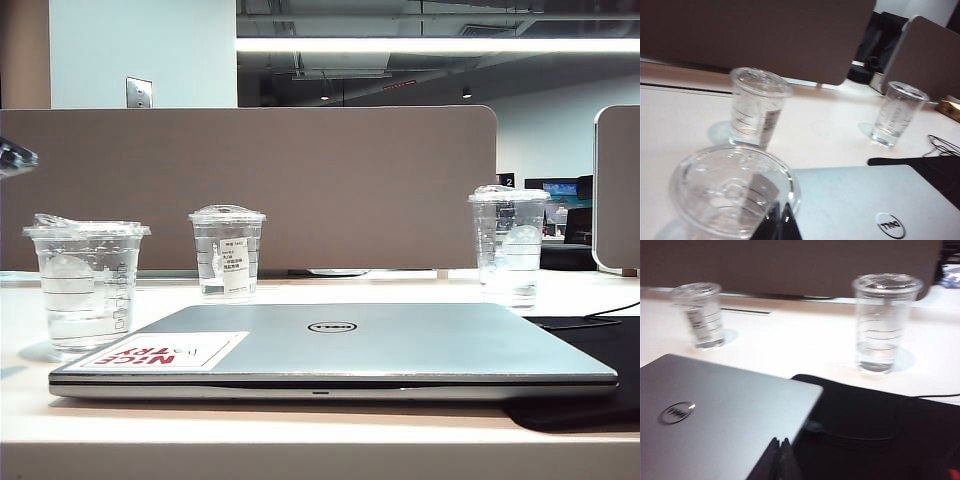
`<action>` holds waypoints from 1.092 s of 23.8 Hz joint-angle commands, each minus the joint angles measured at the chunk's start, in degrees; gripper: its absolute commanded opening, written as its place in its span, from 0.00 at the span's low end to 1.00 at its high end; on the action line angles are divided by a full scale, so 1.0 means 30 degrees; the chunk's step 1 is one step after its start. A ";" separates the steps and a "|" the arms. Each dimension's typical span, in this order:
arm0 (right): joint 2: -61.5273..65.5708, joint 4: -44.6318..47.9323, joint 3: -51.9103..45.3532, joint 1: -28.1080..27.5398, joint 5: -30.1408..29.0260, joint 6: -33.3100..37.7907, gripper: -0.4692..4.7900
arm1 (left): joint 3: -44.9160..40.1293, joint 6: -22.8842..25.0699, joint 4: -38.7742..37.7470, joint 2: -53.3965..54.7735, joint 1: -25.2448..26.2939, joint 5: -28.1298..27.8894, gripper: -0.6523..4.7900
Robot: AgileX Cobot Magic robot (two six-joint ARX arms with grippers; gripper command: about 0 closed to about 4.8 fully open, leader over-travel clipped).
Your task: Pick up the coffee cup on the middle and place it on the left side of the laptop.
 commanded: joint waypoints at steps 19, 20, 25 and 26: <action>-0.1275 0.0284 -0.0073 -0.4575 0.0029 -0.0007 0.08 | 0.1865 0.5792 -1.8141 -1.4331 0.0022 -0.7009 0.11; -0.1275 0.0248 -0.0073 -0.4583 0.0029 -0.0007 0.08 | 0.1858 0.5865 -1.8170 -1.4331 0.0022 -0.7002 0.11; -0.1275 0.0233 -0.0073 -0.4583 0.0029 -0.0007 0.08 | 0.1399 0.5923 -1.7617 -1.4331 0.0022 -0.6492 0.11; -0.1275 0.0226 -0.0073 -0.4583 0.0029 -0.0007 0.08 | 0.1246 0.5901 -1.7456 -1.4331 0.0022 -0.6499 0.11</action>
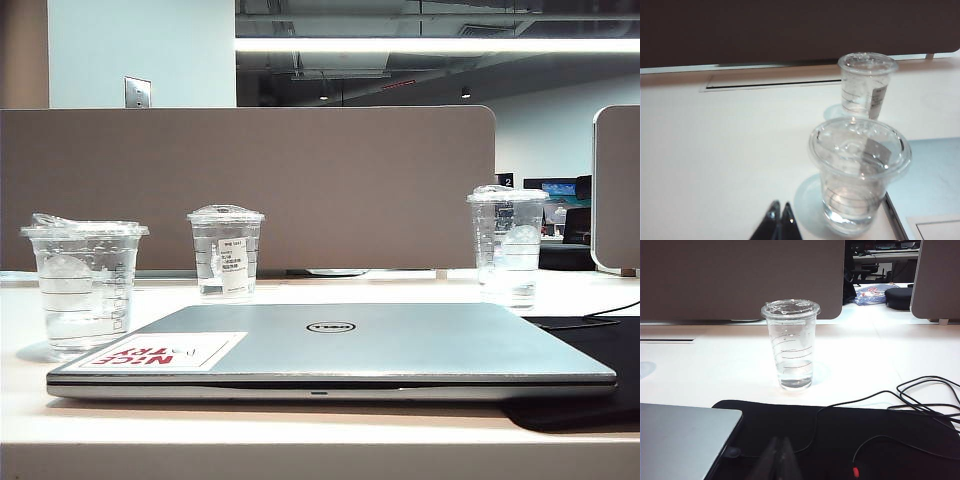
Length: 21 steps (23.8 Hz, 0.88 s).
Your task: Pick up the coffee cup on the middle and place it on the left side of the laptop.
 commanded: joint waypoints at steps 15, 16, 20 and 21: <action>-0.0029 0.0211 -0.0073 -0.0007 0.0029 -0.0007 0.08 | -0.1508 0.0022 0.2280 0.0000 0.0022 0.0095 0.11; -0.0029 0.0211 -0.0073 -0.0007 0.0022 -0.0007 0.08 | -0.1508 0.0022 0.2404 0.0000 0.0022 0.0095 0.11; -0.0029 0.0211 -0.0073 0.0000 0.0029 -0.0007 0.08 | -0.1508 0.0022 0.2805 0.0000 0.0022 0.0087 0.11; -0.0029 0.0211 -0.0073 0.0000 0.0029 -0.0007 0.08 | -0.1508 0.0022 0.2856 0.0000 0.0022 0.0087 0.11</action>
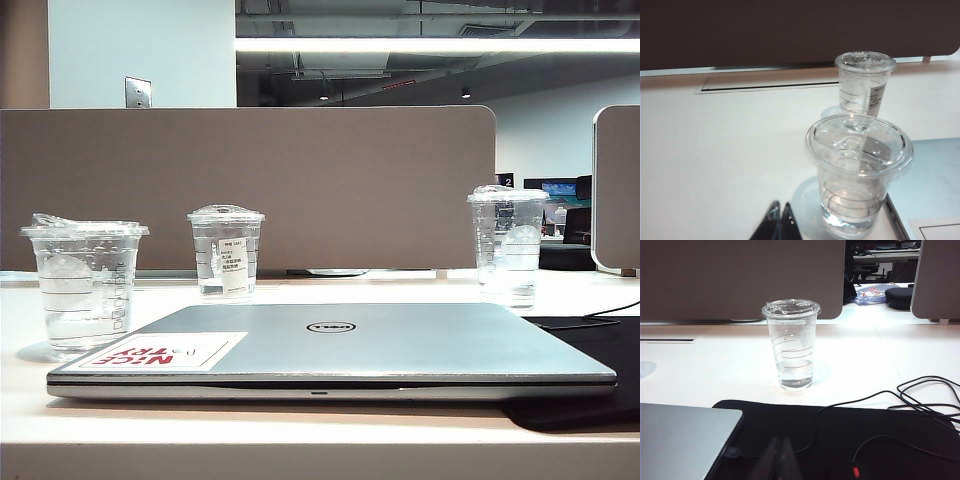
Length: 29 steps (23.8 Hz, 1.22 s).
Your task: Pick up the coffee cup on the middle and place it on the left side of the laptop.
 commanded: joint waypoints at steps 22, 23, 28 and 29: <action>-0.0029 0.0219 -0.0073 -0.0015 0.0022 0.0000 0.08 | 0.0066 -0.0117 0.0109 -0.0007 0.0240 0.0131 0.11; -0.0029 0.0219 -0.0073 -0.0015 0.0029 0.0000 0.08 | 0.0066 -0.0124 0.0102 -0.0007 0.0699 0.0554 0.11; -0.0029 0.0219 -0.0073 -0.0015 0.0022 0.0000 0.08 | 0.0066 -0.0117 0.0102 -0.0007 0.2237 0.0430 0.11; -0.0029 0.0219 -0.0073 -0.0015 0.0022 0.0007 0.08 | 0.0066 -0.0124 0.0102 -0.0007 0.2215 0.0525 0.11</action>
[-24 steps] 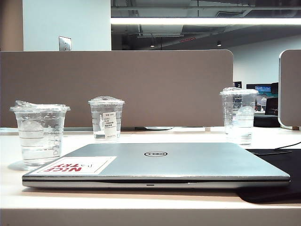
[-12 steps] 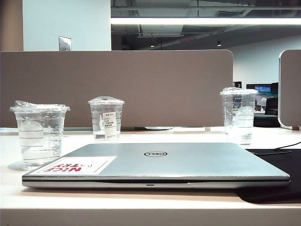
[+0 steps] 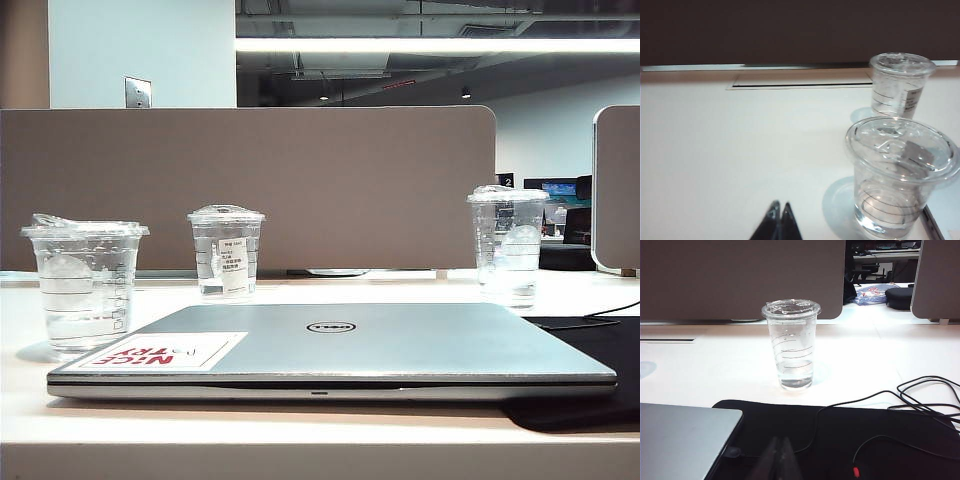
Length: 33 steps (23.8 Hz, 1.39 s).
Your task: Pick up the coffee cup on the middle and place it on the left side of the laptop.
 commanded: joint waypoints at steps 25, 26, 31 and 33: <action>-0.0029 0.0219 -0.0073 -0.0612 0.0029 -0.0007 0.08 | 0.0066 -0.0036 0.0182 0.0000 -0.0051 0.0109 0.11; -0.0029 0.0219 -0.0073 -0.0612 0.0029 -0.0007 0.08 | 0.0066 -0.0036 0.0182 0.0000 -0.0051 0.0109 0.11; -0.0029 0.0219 -0.0073 -0.0612 0.0029 -0.0007 0.08 | 0.0066 -0.0044 0.0182 0.0000 -0.0051 0.0109 0.11; -0.0029 0.0219 -0.0073 -0.0612 0.0029 -0.0007 0.08 | 0.0066 -0.0036 0.0182 0.0000 -0.0051 0.0109 0.11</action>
